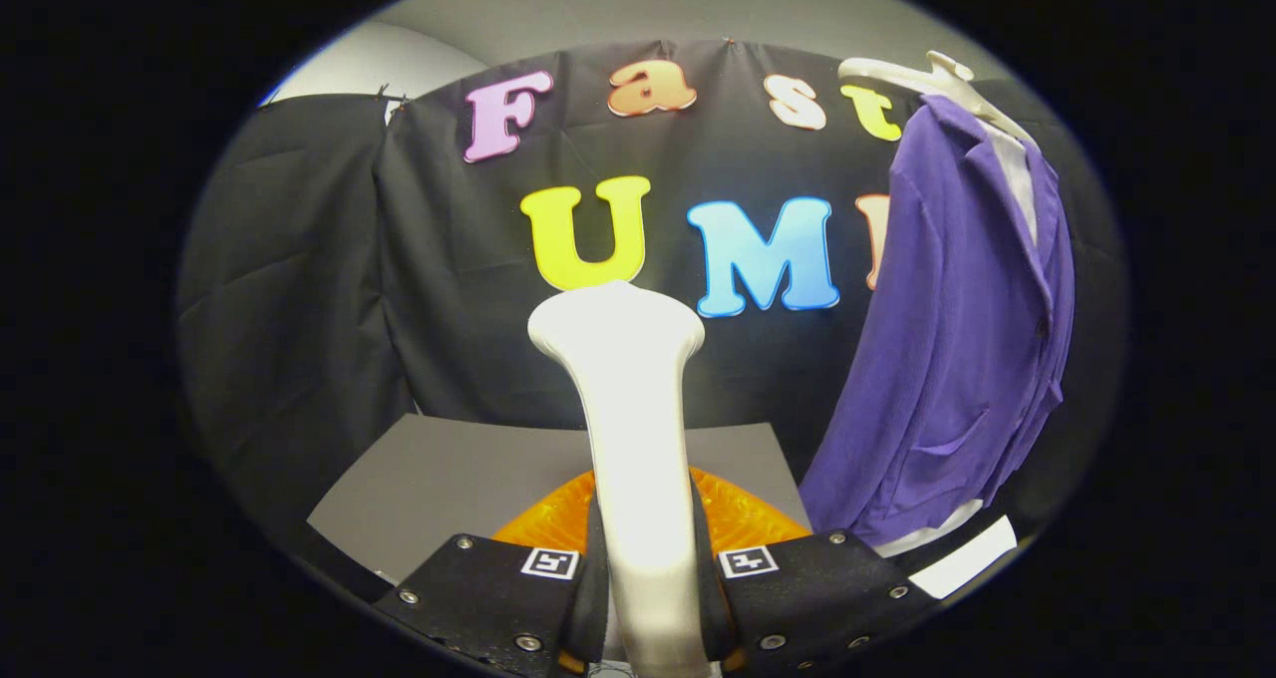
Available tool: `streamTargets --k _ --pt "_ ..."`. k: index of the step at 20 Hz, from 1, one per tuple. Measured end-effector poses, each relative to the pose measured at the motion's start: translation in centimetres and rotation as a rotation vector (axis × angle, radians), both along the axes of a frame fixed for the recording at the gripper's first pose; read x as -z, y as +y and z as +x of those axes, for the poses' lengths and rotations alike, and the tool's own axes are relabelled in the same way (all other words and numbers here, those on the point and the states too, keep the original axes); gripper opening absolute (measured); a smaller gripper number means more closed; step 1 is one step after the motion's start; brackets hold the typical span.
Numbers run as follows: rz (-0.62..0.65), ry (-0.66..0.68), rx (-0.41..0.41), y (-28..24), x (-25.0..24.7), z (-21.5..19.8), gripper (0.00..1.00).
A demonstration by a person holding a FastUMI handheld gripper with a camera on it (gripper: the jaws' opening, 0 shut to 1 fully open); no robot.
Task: Iron the clothes twice with a garment steamer, once on the left side and once on the right side.
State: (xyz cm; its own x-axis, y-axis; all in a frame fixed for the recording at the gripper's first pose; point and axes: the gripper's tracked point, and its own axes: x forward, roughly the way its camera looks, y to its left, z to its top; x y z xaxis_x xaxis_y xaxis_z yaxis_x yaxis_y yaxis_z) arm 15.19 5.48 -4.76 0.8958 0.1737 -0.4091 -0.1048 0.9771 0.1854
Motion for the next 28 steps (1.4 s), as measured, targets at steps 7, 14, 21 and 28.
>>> streamTargets --k 7,14,21,28 --pt "0.053 -0.140 0.066 -6.3 -5.3 -3.8 0.37" --pt "0.003 -0.185 0.153 -12.4 -8.0 -4.5 0.37" --pt "0.055 -0.259 0.234 -18.4 -10.1 -3.2 0.36" --pt "0.026 -0.275 0.316 -23.7 -10.7 -2.6 0.36"
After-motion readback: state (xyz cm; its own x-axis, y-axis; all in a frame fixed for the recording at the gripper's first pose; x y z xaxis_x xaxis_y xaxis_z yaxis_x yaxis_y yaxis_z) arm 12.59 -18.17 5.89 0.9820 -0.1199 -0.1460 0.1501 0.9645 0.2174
